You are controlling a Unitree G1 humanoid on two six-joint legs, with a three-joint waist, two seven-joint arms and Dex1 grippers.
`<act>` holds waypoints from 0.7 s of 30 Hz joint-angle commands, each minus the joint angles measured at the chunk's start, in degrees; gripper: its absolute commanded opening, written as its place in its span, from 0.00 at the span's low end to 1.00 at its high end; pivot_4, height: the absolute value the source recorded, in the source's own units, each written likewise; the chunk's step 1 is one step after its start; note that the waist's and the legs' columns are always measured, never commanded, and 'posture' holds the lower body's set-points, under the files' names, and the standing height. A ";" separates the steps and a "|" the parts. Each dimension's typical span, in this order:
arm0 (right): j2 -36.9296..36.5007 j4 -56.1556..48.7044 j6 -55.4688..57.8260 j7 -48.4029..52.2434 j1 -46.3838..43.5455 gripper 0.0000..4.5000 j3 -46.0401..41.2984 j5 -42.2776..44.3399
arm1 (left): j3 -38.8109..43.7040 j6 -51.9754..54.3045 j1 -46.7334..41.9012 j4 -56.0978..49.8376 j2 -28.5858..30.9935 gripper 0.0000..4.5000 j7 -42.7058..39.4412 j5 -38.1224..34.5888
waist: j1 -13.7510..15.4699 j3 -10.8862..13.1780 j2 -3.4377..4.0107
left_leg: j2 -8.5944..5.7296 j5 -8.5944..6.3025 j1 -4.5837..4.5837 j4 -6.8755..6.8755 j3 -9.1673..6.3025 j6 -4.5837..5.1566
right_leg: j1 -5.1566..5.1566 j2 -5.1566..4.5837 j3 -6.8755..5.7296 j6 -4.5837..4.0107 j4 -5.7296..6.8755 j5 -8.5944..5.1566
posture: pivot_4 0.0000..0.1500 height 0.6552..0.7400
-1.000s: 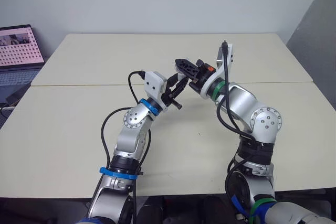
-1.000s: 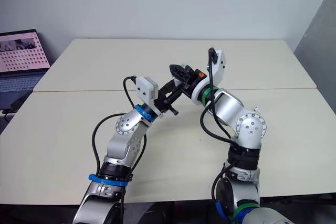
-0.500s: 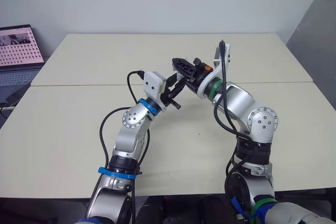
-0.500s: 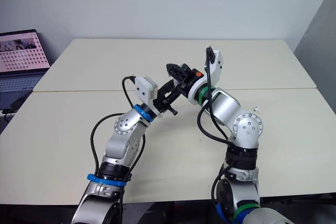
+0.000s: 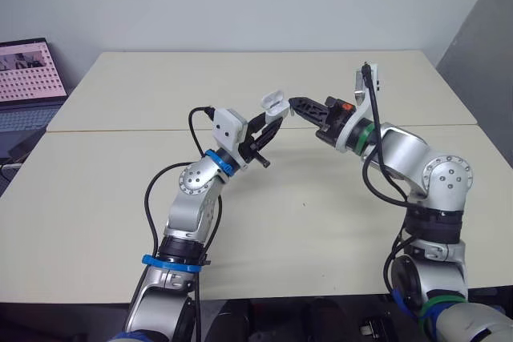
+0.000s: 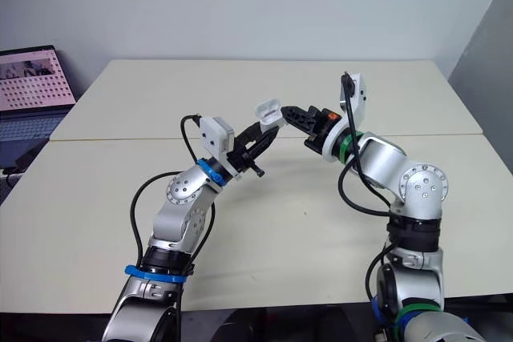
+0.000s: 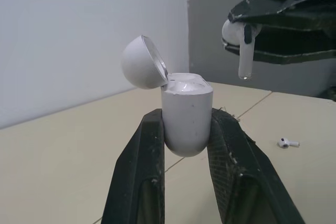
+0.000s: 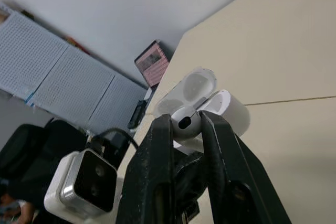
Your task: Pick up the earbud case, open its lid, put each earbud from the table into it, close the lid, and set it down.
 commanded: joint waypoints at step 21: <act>-1.92 6.40 1.94 14.95 -7.37 0.08 1.86 -8.32 | -0.39 2.08 1.42 -5.36 -0.21 0.17 -0.80 -0.79 | 0.04 0.00 -0.01 | 0.02 0.00 -0.02 -0.01 0.00 0.01 | 0.00 -0.01 0.01 0.00 -0.02 0.00 | 1.00 1.00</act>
